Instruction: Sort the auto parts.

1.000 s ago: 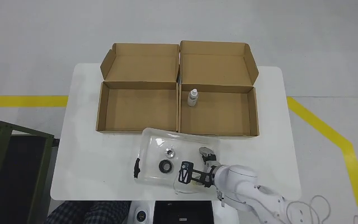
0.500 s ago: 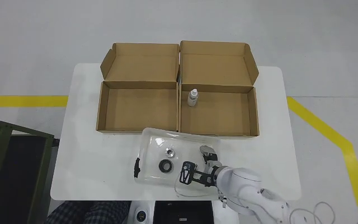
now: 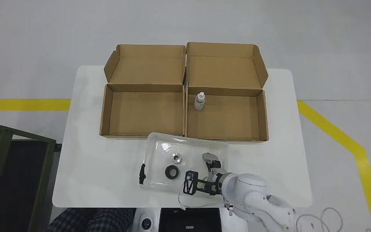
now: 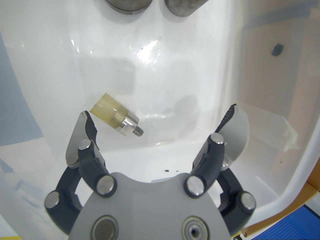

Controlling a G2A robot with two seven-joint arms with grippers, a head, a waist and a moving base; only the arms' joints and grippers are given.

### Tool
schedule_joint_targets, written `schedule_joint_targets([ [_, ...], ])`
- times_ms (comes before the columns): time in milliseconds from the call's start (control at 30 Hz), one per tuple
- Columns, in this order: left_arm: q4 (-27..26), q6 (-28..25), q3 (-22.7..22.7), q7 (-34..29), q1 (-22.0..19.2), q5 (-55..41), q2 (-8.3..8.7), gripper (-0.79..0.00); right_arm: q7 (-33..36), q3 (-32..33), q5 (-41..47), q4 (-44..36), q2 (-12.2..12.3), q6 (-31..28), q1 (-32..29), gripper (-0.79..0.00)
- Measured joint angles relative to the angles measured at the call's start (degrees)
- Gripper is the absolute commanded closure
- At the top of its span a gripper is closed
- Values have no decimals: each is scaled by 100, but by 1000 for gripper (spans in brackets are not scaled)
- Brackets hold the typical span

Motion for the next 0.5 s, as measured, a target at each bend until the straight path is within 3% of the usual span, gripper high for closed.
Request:
schedule_joint_targets([
  [133, 0, 0, 0, 0, 0, 0, 0, -785, 69, 56, 97, 64, -16, -4, 1, -406],
  [500, 0, 0, 0, 0, 0, 0, 0, -785, 238, 114, 374, 101, -58, -150, 14, -345],
])
